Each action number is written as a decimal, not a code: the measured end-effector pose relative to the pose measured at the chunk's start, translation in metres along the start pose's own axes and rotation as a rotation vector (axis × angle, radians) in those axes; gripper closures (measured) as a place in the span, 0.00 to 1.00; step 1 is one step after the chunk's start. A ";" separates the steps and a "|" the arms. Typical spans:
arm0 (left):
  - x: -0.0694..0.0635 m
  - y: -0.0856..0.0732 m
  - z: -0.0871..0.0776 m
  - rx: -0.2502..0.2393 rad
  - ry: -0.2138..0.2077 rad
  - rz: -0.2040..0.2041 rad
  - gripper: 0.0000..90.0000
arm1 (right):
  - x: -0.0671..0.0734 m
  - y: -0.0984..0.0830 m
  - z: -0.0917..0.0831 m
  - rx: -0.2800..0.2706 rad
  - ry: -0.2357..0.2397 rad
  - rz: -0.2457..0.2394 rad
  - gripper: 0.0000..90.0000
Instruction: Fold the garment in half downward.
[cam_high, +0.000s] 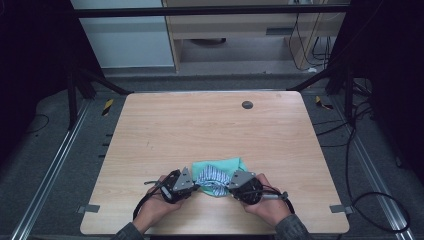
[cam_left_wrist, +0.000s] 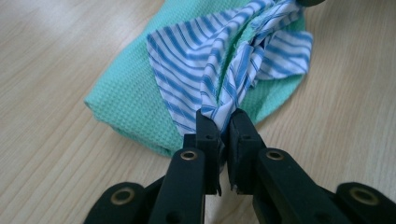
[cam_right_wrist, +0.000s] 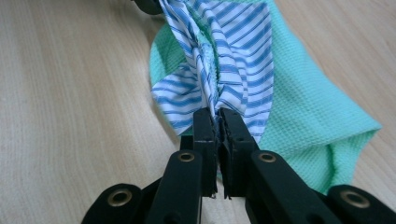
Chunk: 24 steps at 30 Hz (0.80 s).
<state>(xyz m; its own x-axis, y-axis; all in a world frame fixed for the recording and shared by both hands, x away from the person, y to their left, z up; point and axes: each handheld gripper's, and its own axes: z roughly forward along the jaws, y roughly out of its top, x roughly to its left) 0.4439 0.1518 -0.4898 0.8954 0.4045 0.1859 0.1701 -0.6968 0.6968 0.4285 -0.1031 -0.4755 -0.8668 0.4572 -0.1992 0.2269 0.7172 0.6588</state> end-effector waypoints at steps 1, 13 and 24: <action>-0.001 -0.001 0.000 0.006 0.002 0.010 0.94 | 0.001 -0.001 0.000 -0.001 0.001 -0.003 0.96; -0.003 -0.004 0.002 0.042 -0.002 0.049 0.96 | 0.005 -0.006 0.001 0.030 0.027 -0.039 0.96; -0.006 -0.008 -0.012 0.001 0.029 -0.019 0.67 | 0.009 -0.012 -0.004 -0.003 0.032 0.014 0.71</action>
<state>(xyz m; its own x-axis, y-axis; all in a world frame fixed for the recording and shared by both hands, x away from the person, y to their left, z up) 0.4323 0.1620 -0.4877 0.8798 0.4344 0.1928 0.1872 -0.6895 0.6997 0.4168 -0.1098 -0.4826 -0.8772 0.4502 -0.1668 0.2379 0.7094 0.6634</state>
